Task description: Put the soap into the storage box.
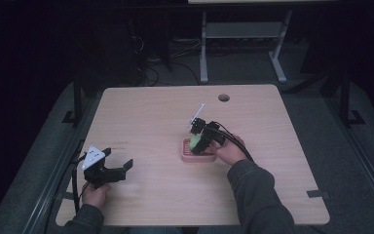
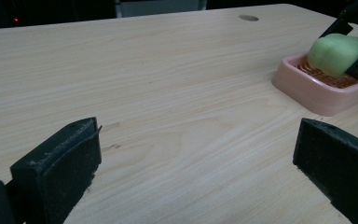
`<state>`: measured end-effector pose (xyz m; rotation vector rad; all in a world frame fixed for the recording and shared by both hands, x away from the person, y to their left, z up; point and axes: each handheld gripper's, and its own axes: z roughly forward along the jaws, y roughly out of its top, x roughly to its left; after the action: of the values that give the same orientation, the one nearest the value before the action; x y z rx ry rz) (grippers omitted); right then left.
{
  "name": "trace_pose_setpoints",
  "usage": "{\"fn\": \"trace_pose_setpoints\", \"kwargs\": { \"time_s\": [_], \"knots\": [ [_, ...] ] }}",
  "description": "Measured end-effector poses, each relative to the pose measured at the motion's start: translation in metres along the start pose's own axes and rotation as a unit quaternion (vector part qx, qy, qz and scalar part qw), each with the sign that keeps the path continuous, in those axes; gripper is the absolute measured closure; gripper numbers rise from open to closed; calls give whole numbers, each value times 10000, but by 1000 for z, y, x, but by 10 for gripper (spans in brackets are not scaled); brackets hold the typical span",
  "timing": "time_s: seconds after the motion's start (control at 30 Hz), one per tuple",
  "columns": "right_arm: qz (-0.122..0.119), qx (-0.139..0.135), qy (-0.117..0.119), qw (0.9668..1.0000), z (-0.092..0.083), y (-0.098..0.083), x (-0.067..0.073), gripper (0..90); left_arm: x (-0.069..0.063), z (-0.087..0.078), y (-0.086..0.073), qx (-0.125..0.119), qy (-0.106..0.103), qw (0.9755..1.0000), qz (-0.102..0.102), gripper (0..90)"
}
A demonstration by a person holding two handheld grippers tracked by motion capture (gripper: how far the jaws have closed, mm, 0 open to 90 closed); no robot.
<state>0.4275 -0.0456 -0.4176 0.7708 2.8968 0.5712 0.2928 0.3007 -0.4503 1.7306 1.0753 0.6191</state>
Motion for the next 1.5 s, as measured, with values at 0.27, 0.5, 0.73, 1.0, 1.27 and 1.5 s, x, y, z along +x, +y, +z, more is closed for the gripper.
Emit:
{"fn": "trace_pose_setpoints", "kwargs": {
  "time_s": [0.27, 0.5, 0.73, 1.0, 1.27, 1.5],
  "knots": [
    [7, -5, -54, 10000, -1, 0, 1, 259, 0, 0, 0, 3, 6, 10000, 14, 1],
    [-22, 45, -51, 10000, 0, 1, 2, 258, 0, 0, 0, 0, 6, 10000, 10, 2],
    [-21, 82, -40, 10000, 2, 1, 3, 255, 0, 0, 0, -8, -2, 10000, -9, 2],
    [21, -34, -38, 10000, -3, -1, 1, 260, 1, 0, 0, 3, -7, 10000, -21, 1],
    [62, -78, 5, 10000, -4, -1, 0, 259, 0, 0, 0, -9, -6, 10000, -34, 2],
    [131, -86, 75, 9998, -4, -2, -1, 237, 1, 1, 0, -13, -1, 10000, -29, 2]
  ]
}}
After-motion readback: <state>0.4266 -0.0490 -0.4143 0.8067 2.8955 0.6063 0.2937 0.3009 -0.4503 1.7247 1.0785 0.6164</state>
